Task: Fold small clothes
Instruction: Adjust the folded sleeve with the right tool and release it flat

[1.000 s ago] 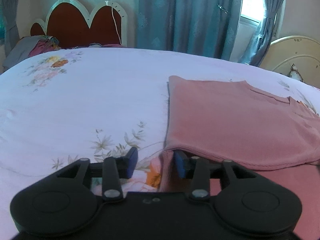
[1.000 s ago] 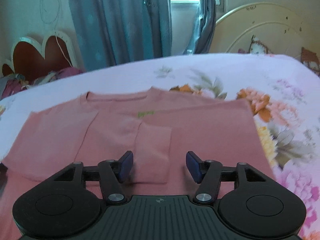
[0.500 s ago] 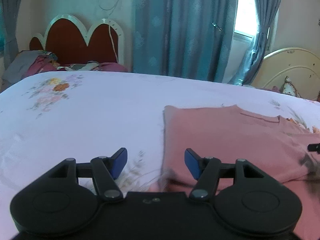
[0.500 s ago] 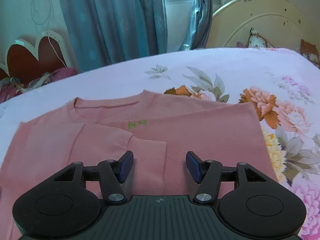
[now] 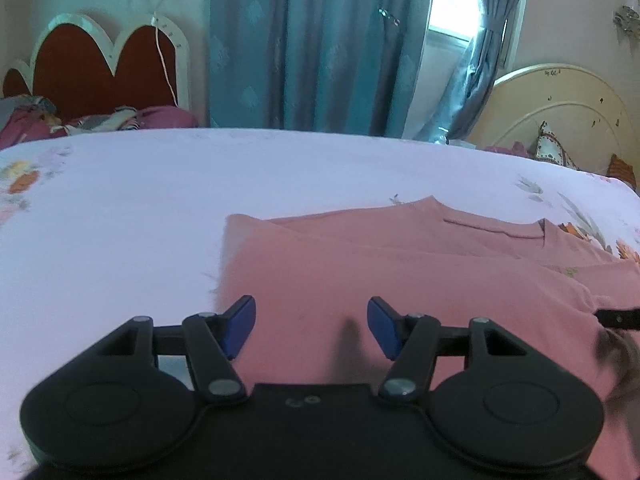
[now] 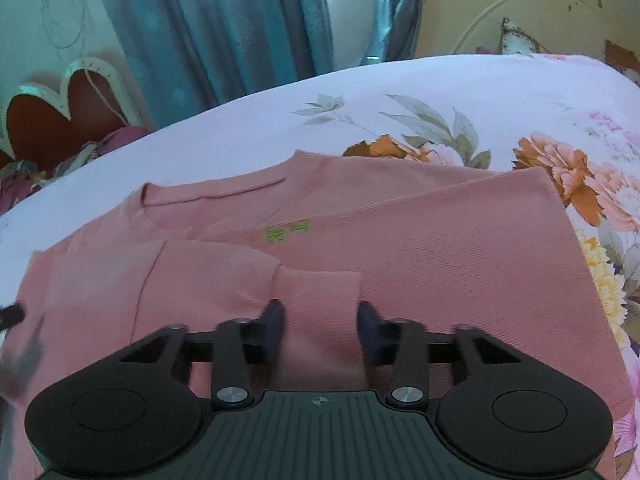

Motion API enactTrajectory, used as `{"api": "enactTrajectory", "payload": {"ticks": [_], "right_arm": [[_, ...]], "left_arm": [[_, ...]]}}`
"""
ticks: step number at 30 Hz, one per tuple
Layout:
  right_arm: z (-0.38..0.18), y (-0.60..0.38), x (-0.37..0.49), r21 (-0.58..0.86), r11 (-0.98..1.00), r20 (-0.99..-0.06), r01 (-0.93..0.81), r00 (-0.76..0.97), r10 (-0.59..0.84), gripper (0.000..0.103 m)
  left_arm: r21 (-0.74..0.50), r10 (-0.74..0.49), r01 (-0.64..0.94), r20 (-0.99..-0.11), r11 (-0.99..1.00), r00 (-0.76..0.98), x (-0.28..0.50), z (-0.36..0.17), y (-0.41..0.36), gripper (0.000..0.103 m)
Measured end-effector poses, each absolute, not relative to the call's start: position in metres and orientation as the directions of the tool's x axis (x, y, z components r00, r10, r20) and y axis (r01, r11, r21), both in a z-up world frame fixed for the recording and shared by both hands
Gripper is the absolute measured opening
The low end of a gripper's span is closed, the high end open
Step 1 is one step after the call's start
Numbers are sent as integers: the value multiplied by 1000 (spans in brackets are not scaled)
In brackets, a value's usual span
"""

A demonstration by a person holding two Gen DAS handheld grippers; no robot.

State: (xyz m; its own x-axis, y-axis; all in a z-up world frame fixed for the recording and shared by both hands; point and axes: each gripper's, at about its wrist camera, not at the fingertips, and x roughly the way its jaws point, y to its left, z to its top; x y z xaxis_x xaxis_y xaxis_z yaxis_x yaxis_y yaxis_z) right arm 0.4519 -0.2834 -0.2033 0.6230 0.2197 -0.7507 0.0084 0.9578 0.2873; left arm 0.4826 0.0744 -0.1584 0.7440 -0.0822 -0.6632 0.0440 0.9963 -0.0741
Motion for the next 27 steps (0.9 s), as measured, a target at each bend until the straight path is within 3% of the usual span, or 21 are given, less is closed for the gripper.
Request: {"api": "enactTrajectory", "payload": {"ticks": [1,4,9,10,13,16,22,27], "right_arm": [[-203,-282,451,292,956,-749,0,621,229,12],[-200,-277,449,289,957,-734,-19,638,235,5],[-169,-277,428,179,983,-591,-30,796,132,4],[-172,-276,429,147,989,-595,-27,796,110,4],[-206,-280,447,151,989,-726,-3,679,113,4],[-203,-280,447,134,991,-723,-11,682,105,4],[-172,-276,445,155,988,-635,-24,764,118,5],[-184,-252,451,154,984,-668,-90,724,171,6]], "left_arm": [[-74,-83,45,-665,996,742,486,-161,73,60],[-74,-79,40,-669,996,739,492,-166,71,60],[-77,-64,17,-668,997,742,498,-174,76,60],[-74,-60,14,-667,997,742,499,-177,76,60],[-45,-48,25,-662,999,748,500,-180,74,60],[-38,-49,32,-661,999,748,499,-177,73,60],[-44,-30,1,-662,999,749,508,-173,77,61],[-16,-16,7,-677,1000,736,511,-178,74,64]]}}
